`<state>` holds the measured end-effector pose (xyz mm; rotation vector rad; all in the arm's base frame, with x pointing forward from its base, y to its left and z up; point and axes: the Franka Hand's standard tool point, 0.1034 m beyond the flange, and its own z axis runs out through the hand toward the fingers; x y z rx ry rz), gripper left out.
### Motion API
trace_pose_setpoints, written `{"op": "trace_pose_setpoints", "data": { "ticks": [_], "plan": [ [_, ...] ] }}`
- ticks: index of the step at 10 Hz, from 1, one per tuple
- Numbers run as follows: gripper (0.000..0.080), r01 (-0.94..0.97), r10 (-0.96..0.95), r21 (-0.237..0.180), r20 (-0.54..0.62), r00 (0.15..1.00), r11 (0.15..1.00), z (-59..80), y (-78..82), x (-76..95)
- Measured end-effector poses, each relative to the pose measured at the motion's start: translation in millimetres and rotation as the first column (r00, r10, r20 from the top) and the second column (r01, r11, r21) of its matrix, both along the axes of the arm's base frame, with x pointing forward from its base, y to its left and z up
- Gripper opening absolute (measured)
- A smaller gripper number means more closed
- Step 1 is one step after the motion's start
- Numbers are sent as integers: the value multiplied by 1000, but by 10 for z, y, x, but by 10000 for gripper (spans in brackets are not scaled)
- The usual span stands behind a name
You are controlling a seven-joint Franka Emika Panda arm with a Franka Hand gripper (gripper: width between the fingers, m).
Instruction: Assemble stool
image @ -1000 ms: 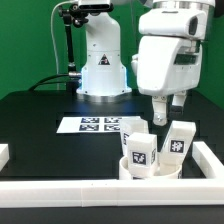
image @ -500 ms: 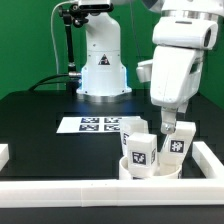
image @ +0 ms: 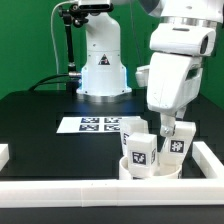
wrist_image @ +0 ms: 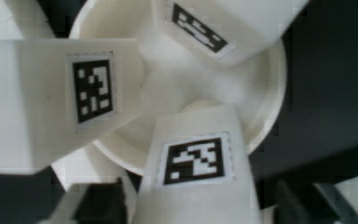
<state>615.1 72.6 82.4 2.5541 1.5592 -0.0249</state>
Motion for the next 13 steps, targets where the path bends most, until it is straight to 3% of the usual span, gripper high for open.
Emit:
{"op": "trace_pose_setpoints", "data": {
  "ticks": [3,5,9,13],
  "plan": [
    [346,41,-41,2,5,999,999,0,-12,2],
    [346,215,-215,17,24,976,977,-4,-15,-5],
    [346,551,-552,41,27,833,834,-9,-132,8],
    [346,735,-743,108,83,665,670,-11,-97,67]
  ]
}}
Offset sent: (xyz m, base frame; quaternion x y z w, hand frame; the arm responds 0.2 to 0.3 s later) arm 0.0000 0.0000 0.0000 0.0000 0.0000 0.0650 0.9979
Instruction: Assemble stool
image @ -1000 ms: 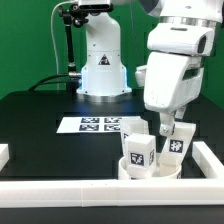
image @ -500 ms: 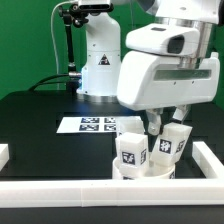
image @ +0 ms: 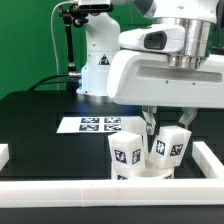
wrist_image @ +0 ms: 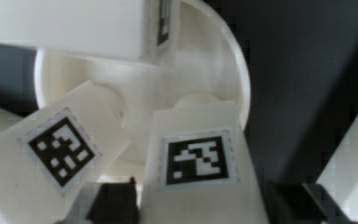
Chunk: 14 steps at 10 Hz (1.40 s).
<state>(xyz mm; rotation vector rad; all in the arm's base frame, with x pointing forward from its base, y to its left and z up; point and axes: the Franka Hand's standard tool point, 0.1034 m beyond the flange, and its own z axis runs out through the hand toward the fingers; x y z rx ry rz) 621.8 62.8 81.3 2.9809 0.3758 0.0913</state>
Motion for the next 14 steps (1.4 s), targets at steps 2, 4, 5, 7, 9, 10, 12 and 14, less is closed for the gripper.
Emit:
{"op": "trace_pose_setpoints", "data": {
  "ticks": [2,4,5,7,9,10,12,14],
  "plan": [
    [346,167,-167,15,20,986,986,0,2,0],
    [346,357,-359,57,29,933,932,-5,-11,-5],
    [346,477,-481,111,14,876,872,-6,-48,1],
    [346,620,-629,177,-3,777,765,-7,-70,23],
    [346,705,-720,201,2,694,680,-10,-48,37],
    [346,758,-774,207,-4,633,619,-10,-47,37],
    [346,808,-826,213,-11,564,549,-11,-44,37],
    [346,880,-900,222,-25,435,420,-12,-38,36]
  ]
}}
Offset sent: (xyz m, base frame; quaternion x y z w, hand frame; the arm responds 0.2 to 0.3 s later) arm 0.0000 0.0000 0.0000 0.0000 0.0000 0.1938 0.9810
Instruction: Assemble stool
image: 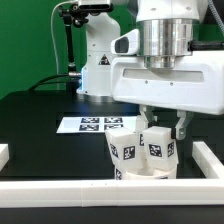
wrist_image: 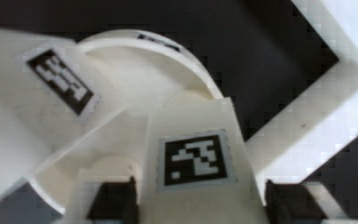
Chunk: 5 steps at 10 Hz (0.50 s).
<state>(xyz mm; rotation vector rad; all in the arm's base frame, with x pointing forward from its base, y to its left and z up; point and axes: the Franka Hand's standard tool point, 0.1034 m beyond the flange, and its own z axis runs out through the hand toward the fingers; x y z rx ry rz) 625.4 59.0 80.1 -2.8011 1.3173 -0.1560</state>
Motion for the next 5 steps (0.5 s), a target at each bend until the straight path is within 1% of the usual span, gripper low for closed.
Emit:
{"op": "trace_pose_setpoints", "data": {
  "ticks": [1,3,4,5],
  "plan": [
    [346,71,-71,8,0,997,997,-1,9,-1],
    [346,288,-288,34,-4,958,957,-5,50,-1],
    [346,341,-341,44,-3,940,939,-8,49,7],
    [346,449,-449,69,-11,893,891,-8,55,13]
  ]
}}
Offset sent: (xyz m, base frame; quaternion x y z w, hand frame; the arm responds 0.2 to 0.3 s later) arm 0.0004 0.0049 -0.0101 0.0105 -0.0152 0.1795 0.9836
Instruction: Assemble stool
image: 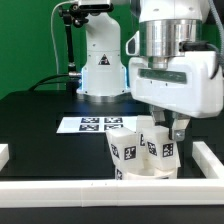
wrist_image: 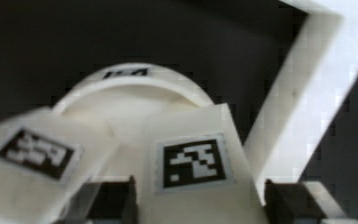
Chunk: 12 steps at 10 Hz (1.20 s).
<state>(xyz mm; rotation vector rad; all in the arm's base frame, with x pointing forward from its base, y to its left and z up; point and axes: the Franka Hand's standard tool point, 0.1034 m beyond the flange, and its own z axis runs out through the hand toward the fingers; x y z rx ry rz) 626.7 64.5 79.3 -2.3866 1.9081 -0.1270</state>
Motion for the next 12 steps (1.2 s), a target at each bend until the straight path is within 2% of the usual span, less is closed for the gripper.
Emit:
{"op": "trace_pose_setpoints", "data": {
  "ticks": [2,5,6,9,12],
  "plan": [
    [346,171,-171,32,-4,985,985,-2,9,10],
    [346,414,-414,67,-19,910,908,-8,93,11],
    [346,509,-508,90,-34,861,856,-10,104,10],
    [346,638,-635,120,-61,770,761,-12,115,10],
    [346,681,-677,143,-81,731,718,-16,165,8]
  ]
}}
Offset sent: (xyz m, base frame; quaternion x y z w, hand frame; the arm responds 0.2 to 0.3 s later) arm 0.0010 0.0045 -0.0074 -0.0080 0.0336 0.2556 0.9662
